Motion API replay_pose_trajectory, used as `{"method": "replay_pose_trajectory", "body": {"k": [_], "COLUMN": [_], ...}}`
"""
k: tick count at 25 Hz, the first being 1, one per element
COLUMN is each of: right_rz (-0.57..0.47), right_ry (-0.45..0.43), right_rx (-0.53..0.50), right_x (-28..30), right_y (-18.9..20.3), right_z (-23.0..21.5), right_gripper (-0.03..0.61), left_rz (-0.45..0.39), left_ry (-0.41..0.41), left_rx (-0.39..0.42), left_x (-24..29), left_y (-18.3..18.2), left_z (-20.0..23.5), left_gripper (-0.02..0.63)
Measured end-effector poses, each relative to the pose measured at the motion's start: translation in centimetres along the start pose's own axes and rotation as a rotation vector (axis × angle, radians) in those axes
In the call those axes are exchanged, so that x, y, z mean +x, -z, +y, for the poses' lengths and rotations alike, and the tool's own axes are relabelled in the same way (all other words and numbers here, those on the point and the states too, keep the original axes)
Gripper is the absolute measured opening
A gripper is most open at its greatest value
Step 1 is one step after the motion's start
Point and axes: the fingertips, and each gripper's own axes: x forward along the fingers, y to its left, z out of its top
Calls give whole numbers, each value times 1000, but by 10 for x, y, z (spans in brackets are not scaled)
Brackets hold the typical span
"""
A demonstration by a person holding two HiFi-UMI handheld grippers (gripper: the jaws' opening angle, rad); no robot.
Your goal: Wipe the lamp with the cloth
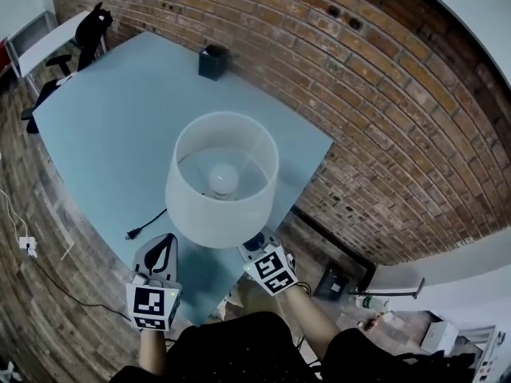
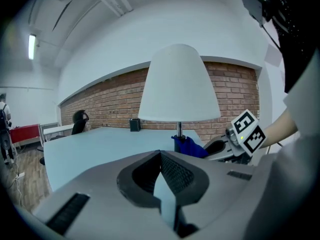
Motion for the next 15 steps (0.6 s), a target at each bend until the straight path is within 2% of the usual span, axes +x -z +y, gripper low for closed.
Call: {"method": "replay_pose_trajectory", "body": {"k": [2, 6, 9, 11, 15], "right_rz": [-99, -330, -456, -499, -511], "right_ry": [-54, -162, -283, -399, -710], "right_rx": [92, 339, 403, 418, 446], "right_x": [-14, -36, -35, -28, -13], "right_y": [-5, -22, -45, -63, -90], "right_z": [-12, -63, -93, -103, -95], "right_gripper": [61, 61, 61, 61, 61], "left_rz": [3, 21, 44, 51, 71], "left_ry": [1, -9, -13, -15, -33], "left_rx": [5, 11, 6, -10, -21], "left_x": [0, 0, 3, 5, 11], "left_y": [0, 3, 7, 7, 10], "left_z": [-2, 1, 2, 2, 1], "left_gripper": [8, 9, 9, 9, 9]}}
